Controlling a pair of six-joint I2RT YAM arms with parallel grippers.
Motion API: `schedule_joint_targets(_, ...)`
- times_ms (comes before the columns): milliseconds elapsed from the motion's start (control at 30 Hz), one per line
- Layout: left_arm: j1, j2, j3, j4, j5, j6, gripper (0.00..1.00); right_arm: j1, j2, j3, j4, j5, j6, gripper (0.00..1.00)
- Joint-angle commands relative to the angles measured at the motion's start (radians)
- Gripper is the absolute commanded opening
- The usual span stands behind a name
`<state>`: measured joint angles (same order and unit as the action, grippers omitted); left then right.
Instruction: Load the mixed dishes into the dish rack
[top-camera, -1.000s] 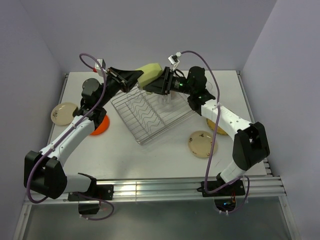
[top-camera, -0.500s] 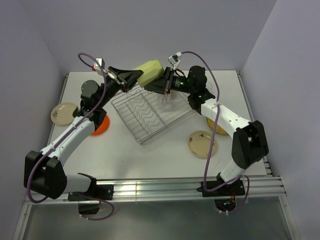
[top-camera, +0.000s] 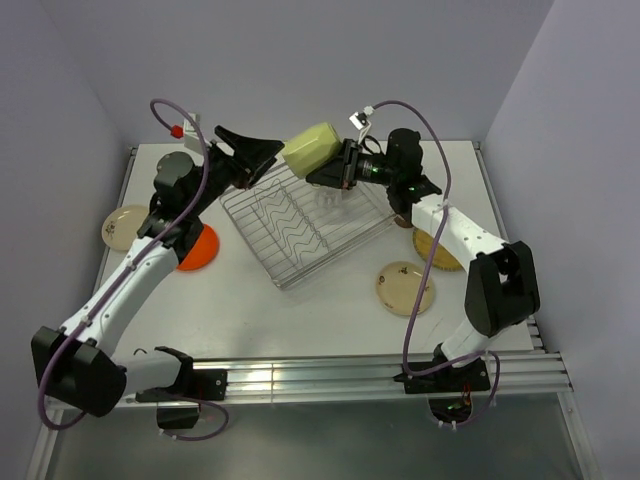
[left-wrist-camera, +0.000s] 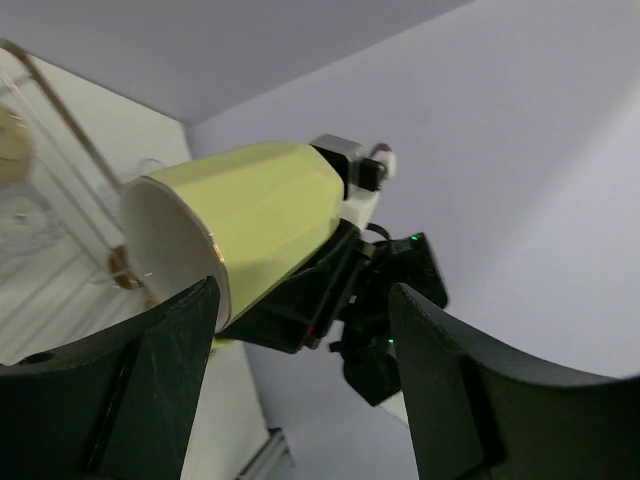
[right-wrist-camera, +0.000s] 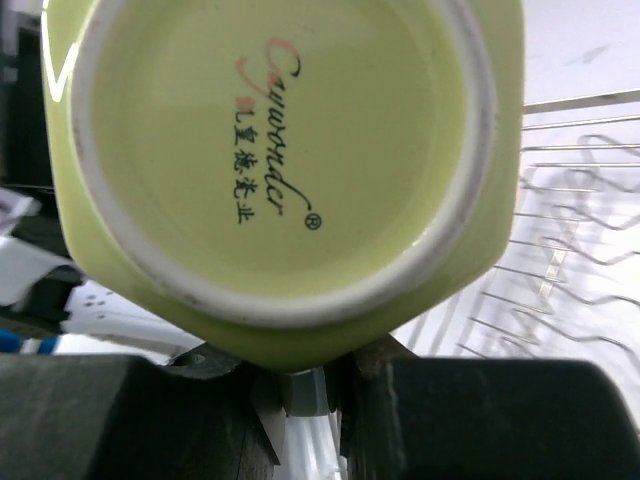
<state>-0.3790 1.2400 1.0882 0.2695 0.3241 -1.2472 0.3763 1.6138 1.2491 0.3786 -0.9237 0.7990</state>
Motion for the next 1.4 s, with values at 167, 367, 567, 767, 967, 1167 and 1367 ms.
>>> schedule_joint_targets(167, -0.003, -0.165, 0.085, -0.569, -0.377, 0.327, 0.72, -0.092, -0.146, 0.019, -0.282, 0.135, -0.485, 0.0)
schedule_joint_targets(367, -0.003, -0.258, -0.088, -0.659, -0.459, 0.299, 0.71, -0.096, -0.18, -0.004, -0.489, 0.478, -0.691, 0.0)
schedule_joint_targets(567, -0.004, -0.267, -0.191, -0.652, -0.43, 0.295, 0.7, -0.094, -0.154, -0.008, -0.508, 0.727, -0.739, 0.0)
schedule_joint_targets(767, -0.004, -0.298, -0.257, -0.625, -0.422, 0.285, 0.71, -0.071, -0.103, -0.039, -0.475, 0.827, -0.712, 0.0)
schedule_joint_targets(967, -0.004, -0.315, -0.307, -0.625, -0.43, 0.258, 0.71, -0.048, -0.04, -0.036, -0.463, 0.918, -0.664, 0.0)
schedule_joint_targets(1167, -0.005, -0.317, -0.33, -0.625, -0.431, 0.25, 0.71, -0.045, 0.034, -0.011, -0.466, 0.948, -0.638, 0.0)
schedule_joint_targets(1367, -0.004, -0.312, -0.329, -0.628, -0.435, 0.25, 0.72, -0.027, 0.09, 0.018, -0.475, 0.944, -0.647, 0.0)
